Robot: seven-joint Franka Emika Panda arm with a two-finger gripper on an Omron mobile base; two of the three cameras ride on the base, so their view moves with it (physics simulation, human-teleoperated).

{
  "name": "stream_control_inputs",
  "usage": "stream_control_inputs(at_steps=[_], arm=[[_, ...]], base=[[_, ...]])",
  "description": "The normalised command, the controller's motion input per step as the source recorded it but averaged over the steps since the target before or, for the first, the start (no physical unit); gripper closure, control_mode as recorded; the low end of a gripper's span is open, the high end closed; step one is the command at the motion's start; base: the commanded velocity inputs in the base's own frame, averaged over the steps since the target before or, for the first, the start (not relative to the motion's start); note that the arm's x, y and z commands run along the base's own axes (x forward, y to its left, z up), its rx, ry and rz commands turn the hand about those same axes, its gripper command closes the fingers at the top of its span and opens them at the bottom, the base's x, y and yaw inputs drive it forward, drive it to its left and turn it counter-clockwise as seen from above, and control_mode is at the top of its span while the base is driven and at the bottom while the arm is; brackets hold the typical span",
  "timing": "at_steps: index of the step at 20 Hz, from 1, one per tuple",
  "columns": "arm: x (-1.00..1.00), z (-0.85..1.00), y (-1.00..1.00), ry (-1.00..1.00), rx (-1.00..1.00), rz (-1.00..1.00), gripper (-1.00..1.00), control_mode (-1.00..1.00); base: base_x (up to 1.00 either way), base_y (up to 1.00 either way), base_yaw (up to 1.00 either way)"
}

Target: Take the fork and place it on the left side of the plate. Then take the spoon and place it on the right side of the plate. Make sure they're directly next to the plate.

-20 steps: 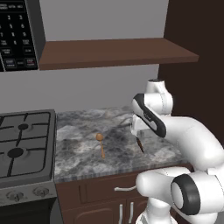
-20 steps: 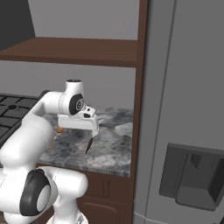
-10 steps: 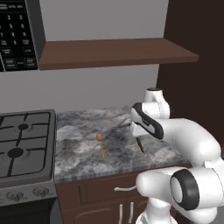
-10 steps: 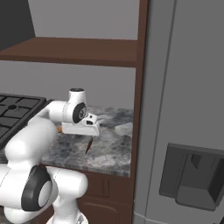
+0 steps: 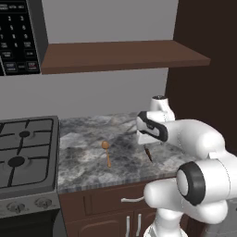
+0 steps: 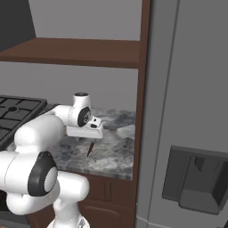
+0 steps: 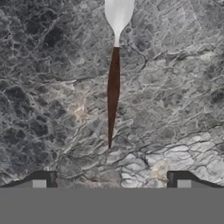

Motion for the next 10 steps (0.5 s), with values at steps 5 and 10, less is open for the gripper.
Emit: stream_control_inputs(at_steps=[5, 10], arm=[[0.37, -0.19, 0.00, 0.00, 0.00, 0.00, -1.00, -1.00], [0.24, -0.28, 0.00, 0.01, 0.00, 0.00, -1.00, -1.00]], base=[[0.00, 0.00, 0.00], [0.00, 0.00, 0.00]])
